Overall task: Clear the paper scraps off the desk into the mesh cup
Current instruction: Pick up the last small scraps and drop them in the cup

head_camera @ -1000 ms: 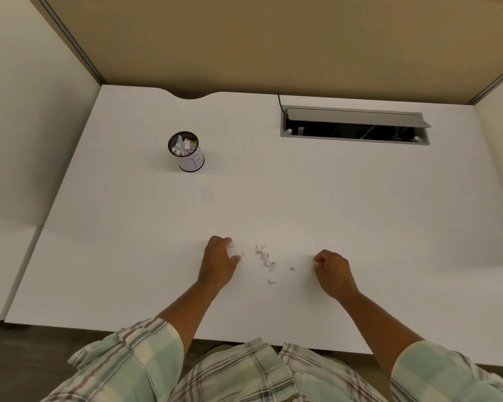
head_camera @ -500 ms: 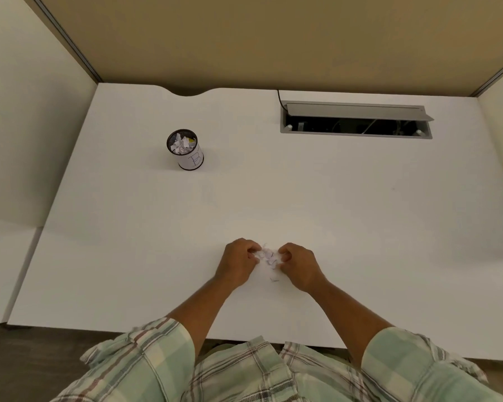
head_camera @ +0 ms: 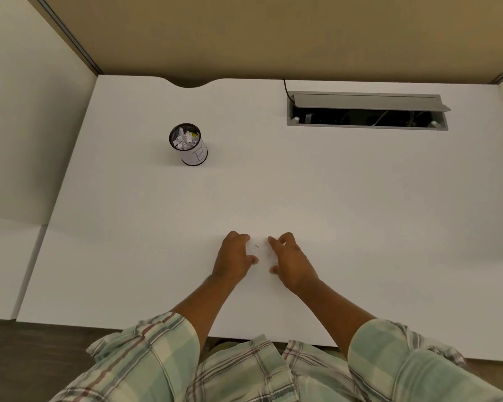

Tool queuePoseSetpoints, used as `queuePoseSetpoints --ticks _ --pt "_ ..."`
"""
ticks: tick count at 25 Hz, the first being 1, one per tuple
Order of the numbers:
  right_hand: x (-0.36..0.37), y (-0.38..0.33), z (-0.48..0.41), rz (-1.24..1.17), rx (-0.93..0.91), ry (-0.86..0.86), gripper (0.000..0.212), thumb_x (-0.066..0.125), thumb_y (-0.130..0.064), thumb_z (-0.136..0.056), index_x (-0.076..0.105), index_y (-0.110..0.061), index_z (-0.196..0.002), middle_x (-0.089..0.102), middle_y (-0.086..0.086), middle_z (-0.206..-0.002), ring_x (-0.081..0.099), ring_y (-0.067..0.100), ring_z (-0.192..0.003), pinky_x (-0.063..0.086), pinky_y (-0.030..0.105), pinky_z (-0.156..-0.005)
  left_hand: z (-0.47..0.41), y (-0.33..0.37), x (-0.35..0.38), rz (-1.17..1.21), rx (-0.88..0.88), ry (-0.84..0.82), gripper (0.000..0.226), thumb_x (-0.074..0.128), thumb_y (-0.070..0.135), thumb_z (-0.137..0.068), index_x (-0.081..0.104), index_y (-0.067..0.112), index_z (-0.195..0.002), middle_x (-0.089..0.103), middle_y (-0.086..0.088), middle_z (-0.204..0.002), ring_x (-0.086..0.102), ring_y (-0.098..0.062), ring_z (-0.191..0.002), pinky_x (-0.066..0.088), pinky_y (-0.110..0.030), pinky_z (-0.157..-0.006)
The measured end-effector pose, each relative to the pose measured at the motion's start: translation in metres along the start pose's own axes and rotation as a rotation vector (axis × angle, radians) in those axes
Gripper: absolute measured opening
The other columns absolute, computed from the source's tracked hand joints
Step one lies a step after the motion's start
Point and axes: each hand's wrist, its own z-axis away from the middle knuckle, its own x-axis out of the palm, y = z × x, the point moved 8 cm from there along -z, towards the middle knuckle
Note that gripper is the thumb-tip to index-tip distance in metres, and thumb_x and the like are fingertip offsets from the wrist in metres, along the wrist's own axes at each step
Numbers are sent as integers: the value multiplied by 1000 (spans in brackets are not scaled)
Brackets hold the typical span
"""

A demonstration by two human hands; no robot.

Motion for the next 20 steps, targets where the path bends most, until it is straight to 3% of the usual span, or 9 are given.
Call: queuePoseSetpoints --ticks 3,6,8,12,14,18,20 --pt "-7 -7 -13 -95 28 20 31 57 -19 -100 54 -15 -131 50 -4 -112 61 10 -90 50 15 -75 -1 9 7 -16 42 3 46 82 22 -84 68 10 -126 66 -8 -122 66 -23 -109 53 -25 -95" --pt "-10 -11 -21 -29 -8 56 17 53 -17 -101 63 -11 -113 51 -5 -97 57 12 -80 40 14 -64 -4 15 11 22 49 13 22 77 25 -89 76 9 -104 72 -8 -102 69 -21 -91 48 -20 -76" --pt "-10 -13 -23 28 -26 86 14 53 -16 -100 67 -12 -101 51 -5 -89 55 17 -80 34 16 -62 -5 20 16 49 50 -3 23 70 28 -94 77 7 -96 75 -9 -94 69 -21 -84 48 -21 -74" --pt "-12 -12 -30 100 -2 97 19 55 -14 -100 73 -13 -95 63 5 -93 60 18 -77 44 24 -67 -9 27 21 -19 85 7 26 62 26 -100 77 11 -115 76 -10 -110 71 -24 -98 55 -30 -97" --pt "-13 -11 -34 104 17 73 19 56 -12 -100 75 -12 -95 67 6 -93 60 17 -77 45 26 -67 -12 28 23 -62 108 -6 27 59 25 -101 75 12 -119 75 -10 -113 70 -25 -102 53 -30 -100" --pt "-20 -9 -36 -1 58 49 17 63 -8 -94 79 -10 -92 75 5 -90 68 18 -80 57 30 -76 -14 31 22 -82 106 -58 16 63 10 -97 77 8 -105 74 -11 -103 69 -25 -95 49 -24 -83" --pt "-26 -3 -32 -167 110 51 13 68 -3 -86 79 -8 -82 75 5 -79 69 16 -70 61 33 -75 -13 28 18 -42 81 -77 15 64 0 -92 76 8 -97 73 -9 -99 69 -23 -91 54 -26 -80"
